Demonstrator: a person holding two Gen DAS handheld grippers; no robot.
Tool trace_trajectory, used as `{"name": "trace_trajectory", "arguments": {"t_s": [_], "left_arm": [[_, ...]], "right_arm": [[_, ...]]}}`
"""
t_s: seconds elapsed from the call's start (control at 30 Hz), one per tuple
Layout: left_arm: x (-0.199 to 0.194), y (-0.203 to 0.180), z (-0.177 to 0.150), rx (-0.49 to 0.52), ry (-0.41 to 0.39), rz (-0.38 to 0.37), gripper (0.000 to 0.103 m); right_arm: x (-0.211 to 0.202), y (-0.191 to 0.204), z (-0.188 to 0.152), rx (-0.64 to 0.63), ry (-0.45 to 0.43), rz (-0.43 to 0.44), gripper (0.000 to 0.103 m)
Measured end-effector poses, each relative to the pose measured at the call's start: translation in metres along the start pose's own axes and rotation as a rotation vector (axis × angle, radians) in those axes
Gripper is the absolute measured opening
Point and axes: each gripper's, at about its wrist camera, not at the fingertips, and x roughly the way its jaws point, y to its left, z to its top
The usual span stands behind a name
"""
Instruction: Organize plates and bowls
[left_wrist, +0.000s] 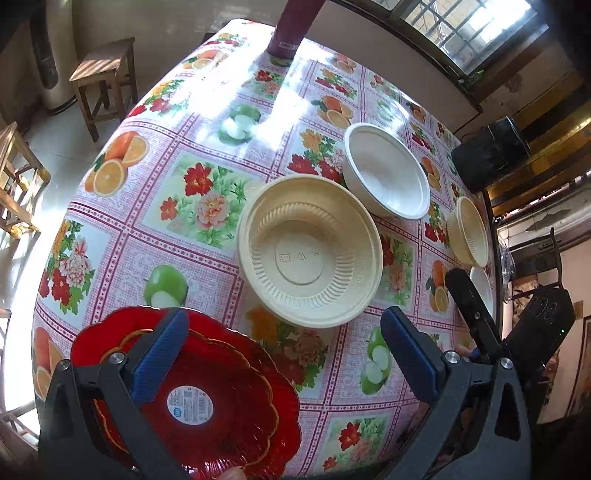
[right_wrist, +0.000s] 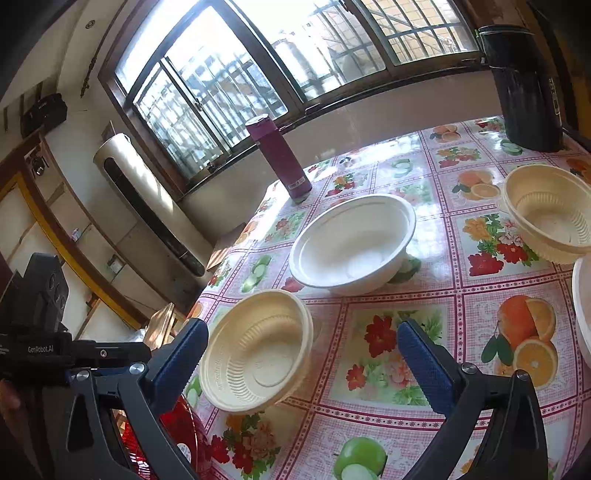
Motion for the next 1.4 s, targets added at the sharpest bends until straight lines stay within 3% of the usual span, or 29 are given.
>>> {"name": "trace_trajectory", "arguments": {"t_s": [0.13, 0.17, 0.23, 0.33, 0.43, 0.57, 0.67, 0.77, 1.0, 1.4], "left_arm": [[0.001, -0.013, 0.000, 0.045, 0.059, -0.045, 0.103], [-0.002, -0.012, 0.004, 0.043, 0.057, -0.023, 0.103], [-0.011, -0.006, 0.018, 0.033, 0.003, 0.093, 0.103], [-0.030, 0.007, 0.041, 0.030, -0.139, 0.302, 0.103], [-0.032, 0.022, 0.047, -0.003, -0.148, 0.297, 0.103], [-0.016, 0.016, 0.042, 0.067, -0.132, 0.400, 0.103], [-0.006, 0.013, 0.044, 0.061, -0.118, 0.368, 0.103], [0.005, 0.010, 0.049, 0.064, -0.113, 0.408, 0.103], [0.032, 0.007, 0.052, 0.018, -0.048, 0.397, 0.103], [0.047, -0.012, 0.046, 0.040, -0.009, 0.382, 0.103]], "right_arm": [[0.001, -0.010, 0.002, 0.033, -0.007, 0.004, 0.103], [0.000, -0.010, 0.003, 0.036, -0.009, 0.009, 0.103], [0.002, -0.009, 0.006, 0.042, -0.002, 0.030, 0.103], [0.007, -0.005, 0.013, 0.059, 0.017, 0.063, 0.103], [0.021, 0.001, 0.020, 0.073, 0.070, 0.101, 0.102], [0.047, -0.004, 0.014, 0.147, 0.153, 0.136, 0.102], [0.058, -0.013, 0.008, 0.175, 0.180, 0.133, 0.102], [0.061, -0.021, 0.007, 0.201, 0.177, 0.152, 0.102], [0.075, -0.033, -0.001, 0.253, 0.243, 0.186, 0.102], [0.084, -0.046, -0.010, 0.363, 0.291, 0.263, 0.098]]}}
